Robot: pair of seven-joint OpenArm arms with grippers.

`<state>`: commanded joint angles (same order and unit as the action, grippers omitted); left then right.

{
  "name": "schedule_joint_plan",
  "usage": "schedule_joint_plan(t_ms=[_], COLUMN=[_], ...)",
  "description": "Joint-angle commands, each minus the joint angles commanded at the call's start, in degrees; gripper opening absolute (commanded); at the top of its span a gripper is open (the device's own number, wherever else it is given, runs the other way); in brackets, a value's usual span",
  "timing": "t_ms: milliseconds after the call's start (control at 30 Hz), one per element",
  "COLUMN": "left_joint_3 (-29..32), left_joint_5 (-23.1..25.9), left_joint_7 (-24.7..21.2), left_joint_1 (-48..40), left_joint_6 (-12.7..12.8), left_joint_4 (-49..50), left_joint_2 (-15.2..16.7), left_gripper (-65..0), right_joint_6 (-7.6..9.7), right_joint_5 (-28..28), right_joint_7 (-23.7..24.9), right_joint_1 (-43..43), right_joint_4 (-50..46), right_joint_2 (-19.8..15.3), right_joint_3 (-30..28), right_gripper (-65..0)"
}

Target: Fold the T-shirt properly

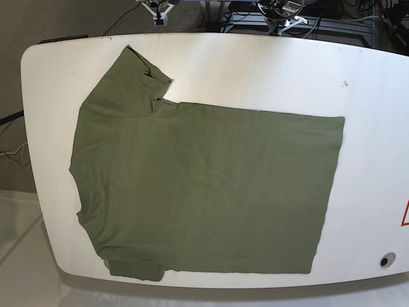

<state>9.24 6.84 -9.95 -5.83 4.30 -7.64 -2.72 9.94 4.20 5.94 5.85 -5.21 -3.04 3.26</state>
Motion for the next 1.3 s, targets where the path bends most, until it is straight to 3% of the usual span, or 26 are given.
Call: schedule_joint_plan(t_ms=[1000, 1133, 1200, 1267, 1300], left_joint_3=[0.16, 0.13, 0.11, 0.37, 0.34], left_joint_5=[0.25, 0.06, 0.01, -0.19, -0.24], left_joint_7=[0.12, 0.57, 0.79, 0.66, 0.67], left_joint_1=[0.33, 0.31, 0.32, 0.14, 0.05], left_joint_6=[-0.65, -3.52, -6.02, -11.08, -11.77], left_joint_4=[0.77, 0.74, 0.74, 0.99, 0.9], left_joint_2=[0.03, 0.04, 0.02, 0.09, 0.05], left_gripper=[-65.0, -65.0, -65.0, -64.8, -64.8], right_joint_6=[-0.38, -0.36, -0.35, -0.03, -0.04], right_joint_5=[0.2, 0.2, 0.26, 0.23, 0.22], right_joint_7=[-0.31, -0.41, -0.45, -0.19, -0.19], right_joint_1=[-0.06, -0.03, 0.0, 0.36, 0.37], right_joint_4=[-0.13, -0.07, -0.02, -0.04, -0.11], right_joint_2=[-0.15, -0.16, -0.14, -0.22, -0.23], right_joint_3=[0.32, 0.44, 0.47, 0.29, 0.26], right_gripper=[-57.4, -57.4, -57.4, -57.1, -57.1])
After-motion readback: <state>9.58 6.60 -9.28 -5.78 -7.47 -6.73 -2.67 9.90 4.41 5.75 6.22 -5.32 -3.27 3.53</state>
